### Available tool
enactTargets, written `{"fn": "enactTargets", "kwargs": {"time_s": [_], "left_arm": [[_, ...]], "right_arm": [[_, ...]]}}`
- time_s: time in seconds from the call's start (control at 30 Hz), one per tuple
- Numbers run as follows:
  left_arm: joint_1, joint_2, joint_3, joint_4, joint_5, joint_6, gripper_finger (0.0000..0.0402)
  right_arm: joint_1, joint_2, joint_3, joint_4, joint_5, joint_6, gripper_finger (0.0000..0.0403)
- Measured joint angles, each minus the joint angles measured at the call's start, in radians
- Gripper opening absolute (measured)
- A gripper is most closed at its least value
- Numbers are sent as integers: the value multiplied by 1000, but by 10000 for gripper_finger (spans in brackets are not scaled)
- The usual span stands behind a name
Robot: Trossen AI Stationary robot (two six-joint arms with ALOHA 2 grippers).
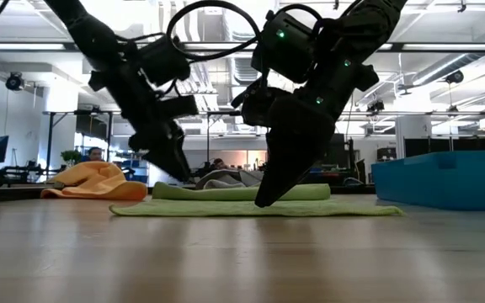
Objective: Roll microfiber towels into tight, uniform cylinder then place into a basket
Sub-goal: Roll the green towel
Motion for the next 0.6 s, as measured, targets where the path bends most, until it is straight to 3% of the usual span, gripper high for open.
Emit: {"fn": "enactTargets", "kwargs": {"time_s": [0.23, 0.6], "left_arm": [[-8, 29, -10, 12, -106, 22, 213], [-10, 24, -3, 5, -162, 49, 42]], "right_arm": [[0, 0, 0, 3, 5, 0, 164], [0, -20, -1, -20, 7, 0, 164]]}}
